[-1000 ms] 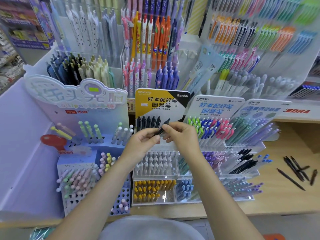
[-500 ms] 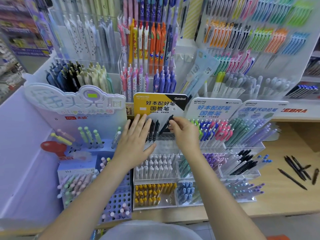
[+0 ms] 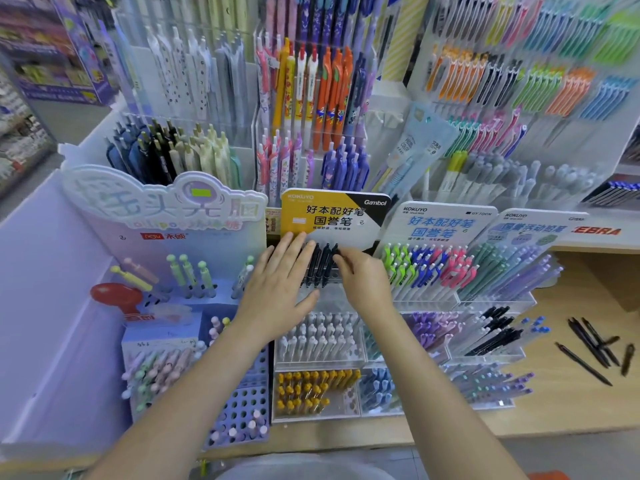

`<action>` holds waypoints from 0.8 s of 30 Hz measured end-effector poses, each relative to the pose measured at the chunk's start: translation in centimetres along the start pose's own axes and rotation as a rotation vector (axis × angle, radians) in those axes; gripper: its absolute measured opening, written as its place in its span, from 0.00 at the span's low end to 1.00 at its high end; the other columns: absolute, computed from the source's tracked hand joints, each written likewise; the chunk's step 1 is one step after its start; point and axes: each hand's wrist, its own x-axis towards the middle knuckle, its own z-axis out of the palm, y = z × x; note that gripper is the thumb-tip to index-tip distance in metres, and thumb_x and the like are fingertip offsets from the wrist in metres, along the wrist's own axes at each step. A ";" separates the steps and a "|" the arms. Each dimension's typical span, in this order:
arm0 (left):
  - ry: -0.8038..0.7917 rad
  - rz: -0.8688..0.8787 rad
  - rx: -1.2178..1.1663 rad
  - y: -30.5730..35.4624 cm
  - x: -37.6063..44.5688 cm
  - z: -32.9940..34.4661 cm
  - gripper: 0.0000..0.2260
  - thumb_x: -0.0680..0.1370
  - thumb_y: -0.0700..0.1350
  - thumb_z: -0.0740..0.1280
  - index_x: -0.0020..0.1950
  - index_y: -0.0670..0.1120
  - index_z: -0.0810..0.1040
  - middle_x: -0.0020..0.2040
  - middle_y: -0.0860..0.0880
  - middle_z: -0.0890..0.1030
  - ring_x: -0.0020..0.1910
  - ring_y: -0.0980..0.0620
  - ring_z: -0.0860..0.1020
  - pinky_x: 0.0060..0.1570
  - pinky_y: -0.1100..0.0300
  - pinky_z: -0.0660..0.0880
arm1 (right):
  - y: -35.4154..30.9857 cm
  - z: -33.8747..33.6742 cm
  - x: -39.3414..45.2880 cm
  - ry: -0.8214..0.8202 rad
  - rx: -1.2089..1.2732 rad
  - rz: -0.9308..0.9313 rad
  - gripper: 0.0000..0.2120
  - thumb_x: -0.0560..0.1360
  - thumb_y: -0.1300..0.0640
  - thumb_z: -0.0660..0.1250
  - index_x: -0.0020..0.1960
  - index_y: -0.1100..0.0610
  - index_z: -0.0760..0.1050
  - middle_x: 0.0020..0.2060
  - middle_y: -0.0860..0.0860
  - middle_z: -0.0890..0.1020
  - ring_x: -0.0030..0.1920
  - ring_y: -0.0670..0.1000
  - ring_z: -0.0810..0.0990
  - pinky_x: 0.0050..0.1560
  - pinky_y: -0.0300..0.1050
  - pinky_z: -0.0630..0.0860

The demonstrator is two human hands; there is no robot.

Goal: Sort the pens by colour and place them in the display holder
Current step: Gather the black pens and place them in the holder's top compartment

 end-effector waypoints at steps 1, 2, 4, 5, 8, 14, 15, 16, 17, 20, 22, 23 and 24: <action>0.005 0.002 -0.007 0.1 0.1 -0.1 0.34 0.80 0.60 0.58 0.81 0.47 0.52 0.82 0.48 0.52 0.81 0.49 0.47 0.76 0.47 0.52 | -0.1 -0.2 -0.1 -0.016 -0.016 -0.001 0.07 0.79 0.60 0.66 0.47 0.63 0.79 0.36 0.57 0.82 0.36 0.57 0.79 0.35 0.43 0.66; 0.006 0.004 -0.023 0.2 0.2 -0.2 0.34 0.80 0.61 0.55 0.81 0.47 0.52 0.82 0.48 0.51 0.81 0.50 0.47 0.76 0.47 0.53 | -0.3 -0.4 -0.2 -0.037 -0.037 -0.002 0.07 0.79 0.59 0.66 0.49 0.63 0.79 0.38 0.57 0.82 0.39 0.58 0.80 0.36 0.45 0.69; -0.010 0.000 -0.071 0.1 0.1 -0.4 0.34 0.80 0.62 0.54 0.82 0.47 0.51 0.82 0.49 0.49 0.81 0.51 0.44 0.76 0.49 0.50 | -0.9 -1.4 -0.9 -0.047 -0.051 0.012 0.10 0.80 0.57 0.66 0.56 0.62 0.80 0.44 0.56 0.84 0.44 0.56 0.82 0.43 0.50 0.78; -0.019 -0.006 -0.100 0.1 0.1 -0.5 0.34 0.81 0.61 0.55 0.82 0.47 0.50 0.82 0.50 0.47 0.81 0.51 0.43 0.76 0.50 0.49 | -1.2 -2.3 -1.6 -0.037 -0.039 0.020 0.12 0.80 0.55 0.66 0.60 0.61 0.79 0.47 0.55 0.84 0.45 0.54 0.82 0.47 0.49 0.79; 0.046 -0.004 -0.169 0.7 -0.2 -1.2 0.33 0.81 0.59 0.59 0.81 0.45 0.55 0.82 0.48 0.51 0.81 0.50 0.46 0.76 0.49 0.50 | -0.8 -5.1 -5.0 0.026 -0.041 0.005 0.15 0.81 0.53 0.63 0.65 0.57 0.77 0.52 0.51 0.83 0.47 0.48 0.81 0.47 0.45 0.80; 0.239 0.074 -0.343 9.7 -3.6 -1.8 0.23 0.78 0.54 0.61 0.69 0.44 0.74 0.68 0.46 0.75 0.69 0.45 0.70 0.69 0.48 0.64 | 4.8 -10.3 -13.7 0.146 -0.344 -0.162 0.13 0.78 0.55 0.64 0.59 0.61 0.79 0.48 0.54 0.81 0.41 0.55 0.79 0.35 0.47 0.74; 0.204 0.095 -0.345 11.8 -4.3 -1.1 0.22 0.78 0.54 0.61 0.68 0.44 0.75 0.65 0.46 0.77 0.66 0.45 0.72 0.67 0.48 0.66 | 6.5 -11.3 -15.3 0.143 -0.353 -0.151 0.14 0.78 0.55 0.64 0.59 0.61 0.79 0.48 0.55 0.81 0.43 0.57 0.80 0.38 0.48 0.74; 0.172 0.117 -0.346 14.1 -4.9 -0.2 0.21 0.78 0.54 0.61 0.66 0.43 0.76 0.63 0.46 0.78 0.64 0.44 0.74 0.64 0.48 0.67 | 8.5 -12.4 -16.9 0.135 -0.360 -0.122 0.15 0.78 0.54 0.63 0.59 0.61 0.79 0.48 0.56 0.81 0.44 0.58 0.80 0.40 0.50 0.75; 0.144 0.141 -0.347 16.4 -5.3 0.9 0.21 0.78 0.54 0.61 0.65 0.43 0.77 0.62 0.46 0.79 0.62 0.44 0.75 0.63 0.48 0.69 | 10.5 -13.6 -18.5 0.128 -0.365 -0.086 0.16 0.77 0.53 0.62 0.59 0.61 0.79 0.49 0.56 0.81 0.46 0.59 0.80 0.42 0.51 0.75; 0.097 0.213 -0.341 24.1 -5.9 5.1 0.18 0.77 0.53 0.63 0.61 0.44 0.79 0.57 0.47 0.81 0.58 0.44 0.77 0.58 0.50 0.70 | 17.0 -17.5 -23.4 0.121 -0.346 0.029 0.16 0.77 0.52 0.62 0.58 0.61 0.79 0.49 0.56 0.81 0.45 0.61 0.80 0.43 0.53 0.76; 0.071 0.263 -0.346 29.9 -5.9 8.1 0.17 0.76 0.52 0.64 0.59 0.44 0.80 0.55 0.47 0.82 0.56 0.45 0.76 0.56 0.52 0.69 | 21.9 -20.6 -26.4 0.134 -0.343 0.117 0.17 0.76 0.51 0.63 0.59 0.60 0.79 0.49 0.56 0.81 0.46 0.60 0.80 0.44 0.53 0.77; 0.044 0.286 -0.352 33.0 -5.9 9.5 0.18 0.75 0.52 0.64 0.59 0.44 0.80 0.55 0.47 0.82 0.56 0.46 0.75 0.56 0.52 0.69 | 24.4 -22.3 -27.8 0.142 -0.339 0.169 0.17 0.76 0.51 0.63 0.59 0.59 0.79 0.50 0.55 0.81 0.46 0.59 0.80 0.45 0.52 0.76; 0.010 0.303 -0.357 36.0 -5.9 10.8 0.18 0.75 0.52 0.64 0.60 0.44 0.79 0.55 0.47 0.82 0.56 0.46 0.75 0.56 0.51 0.70 | 26.7 -23.9 -29.2 0.147 -0.333 0.215 0.18 0.76 0.50 0.62 0.58 0.58 0.79 0.50 0.55 0.81 0.47 0.59 0.80 0.46 0.51 0.76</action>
